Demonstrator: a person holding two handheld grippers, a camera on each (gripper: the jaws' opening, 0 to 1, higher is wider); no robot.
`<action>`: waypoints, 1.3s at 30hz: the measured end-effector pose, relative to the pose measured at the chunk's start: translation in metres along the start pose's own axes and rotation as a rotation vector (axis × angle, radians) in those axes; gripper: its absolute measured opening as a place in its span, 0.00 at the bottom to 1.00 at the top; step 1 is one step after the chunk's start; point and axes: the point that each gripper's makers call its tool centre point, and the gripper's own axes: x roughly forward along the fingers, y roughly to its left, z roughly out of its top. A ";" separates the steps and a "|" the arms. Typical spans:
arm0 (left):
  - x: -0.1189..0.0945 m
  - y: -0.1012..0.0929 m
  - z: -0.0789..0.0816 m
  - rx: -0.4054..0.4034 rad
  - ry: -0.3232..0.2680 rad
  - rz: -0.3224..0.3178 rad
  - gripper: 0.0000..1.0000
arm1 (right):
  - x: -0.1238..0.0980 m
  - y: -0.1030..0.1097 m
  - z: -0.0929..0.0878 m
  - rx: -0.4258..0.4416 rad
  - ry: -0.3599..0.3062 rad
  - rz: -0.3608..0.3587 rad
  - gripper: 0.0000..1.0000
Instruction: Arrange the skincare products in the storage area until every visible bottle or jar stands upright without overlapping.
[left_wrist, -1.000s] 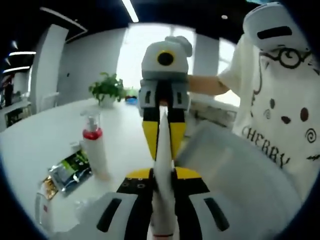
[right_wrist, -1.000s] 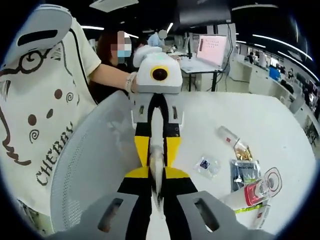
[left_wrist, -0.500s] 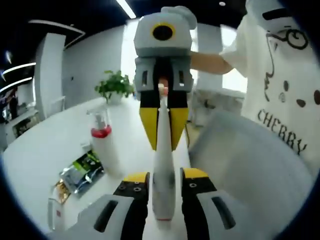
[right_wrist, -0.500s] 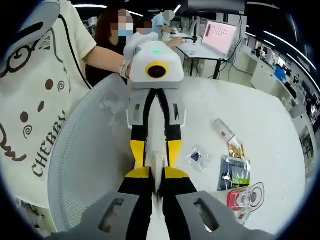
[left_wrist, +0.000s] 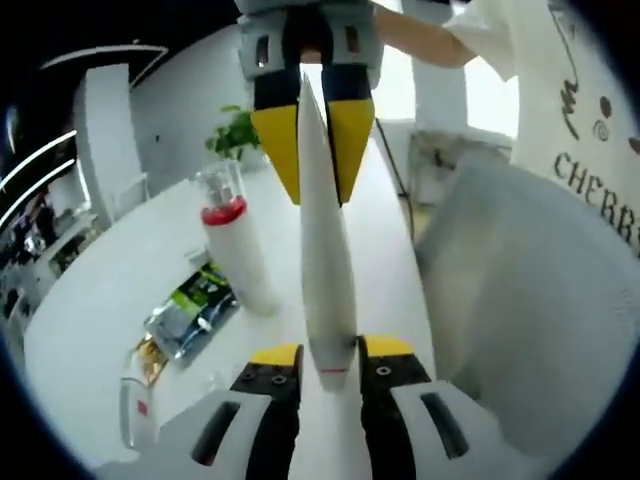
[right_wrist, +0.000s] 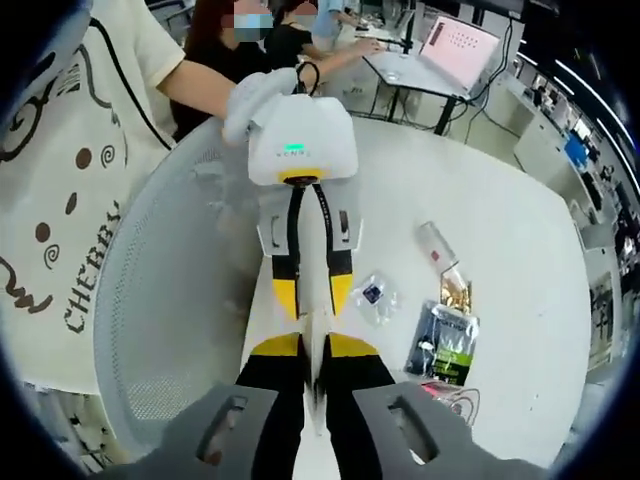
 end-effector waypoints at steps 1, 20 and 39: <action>0.001 0.001 -0.001 0.001 0.003 0.002 0.18 | 0.000 -0.001 0.000 -0.002 0.005 0.003 0.05; 0.022 0.036 -0.020 -0.042 0.068 0.018 0.14 | 0.017 -0.033 -0.005 -0.030 0.120 0.060 0.06; 0.036 0.072 -0.037 -0.090 0.094 0.065 0.03 | 0.013 -0.079 -0.015 0.022 0.142 -0.013 0.07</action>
